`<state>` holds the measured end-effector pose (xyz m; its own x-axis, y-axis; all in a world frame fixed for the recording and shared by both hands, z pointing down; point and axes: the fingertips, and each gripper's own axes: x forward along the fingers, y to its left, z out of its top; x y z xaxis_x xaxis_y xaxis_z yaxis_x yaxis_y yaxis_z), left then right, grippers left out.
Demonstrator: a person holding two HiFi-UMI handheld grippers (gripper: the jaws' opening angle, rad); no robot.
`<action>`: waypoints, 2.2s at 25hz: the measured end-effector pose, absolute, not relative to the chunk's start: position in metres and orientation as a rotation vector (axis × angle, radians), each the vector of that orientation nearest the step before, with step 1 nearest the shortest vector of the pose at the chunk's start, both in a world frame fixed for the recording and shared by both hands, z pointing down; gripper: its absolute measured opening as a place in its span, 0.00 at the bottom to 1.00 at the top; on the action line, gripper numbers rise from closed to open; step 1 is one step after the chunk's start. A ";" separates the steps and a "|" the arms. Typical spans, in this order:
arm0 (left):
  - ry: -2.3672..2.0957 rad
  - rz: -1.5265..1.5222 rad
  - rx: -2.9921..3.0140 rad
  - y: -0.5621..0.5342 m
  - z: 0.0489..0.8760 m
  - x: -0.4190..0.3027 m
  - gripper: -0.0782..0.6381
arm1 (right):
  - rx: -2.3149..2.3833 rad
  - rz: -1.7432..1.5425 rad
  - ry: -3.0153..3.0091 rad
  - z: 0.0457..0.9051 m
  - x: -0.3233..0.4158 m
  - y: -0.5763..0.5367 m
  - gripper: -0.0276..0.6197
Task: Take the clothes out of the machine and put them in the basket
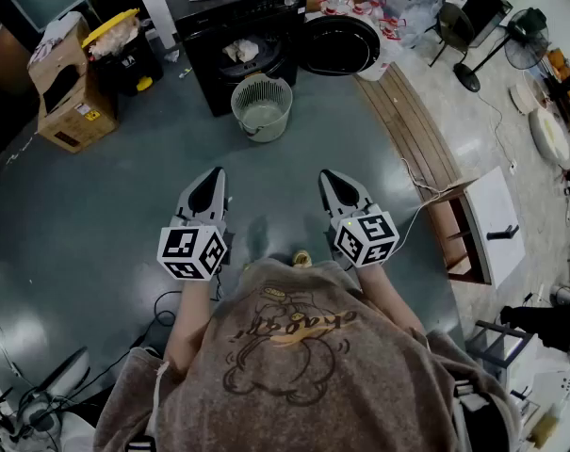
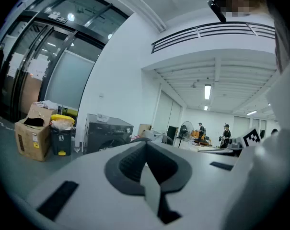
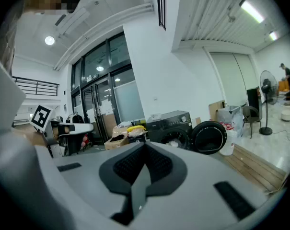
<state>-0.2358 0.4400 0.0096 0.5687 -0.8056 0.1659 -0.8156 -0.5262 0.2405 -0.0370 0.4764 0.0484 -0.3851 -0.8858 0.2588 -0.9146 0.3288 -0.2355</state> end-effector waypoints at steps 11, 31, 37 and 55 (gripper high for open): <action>-1.283 0.080 2.524 0.428 0.018 -0.266 0.11 | 1.742 0.591 -2.444 0.062 -0.062 0.472 0.04; -1.187 0.086 2.560 0.316 0.047 -0.262 0.11 | 1.814 0.607 -2.410 0.088 -0.072 0.366 0.04; -1.197 0.091 2.552 0.234 0.043 -0.230 0.11 | 1.796 0.607 -2.424 0.085 -0.042 0.279 0.04; -1.324 0.087 2.492 0.031 0.036 -0.154 0.11 | 1.576 0.620 -2.515 0.084 0.028 0.063 0.04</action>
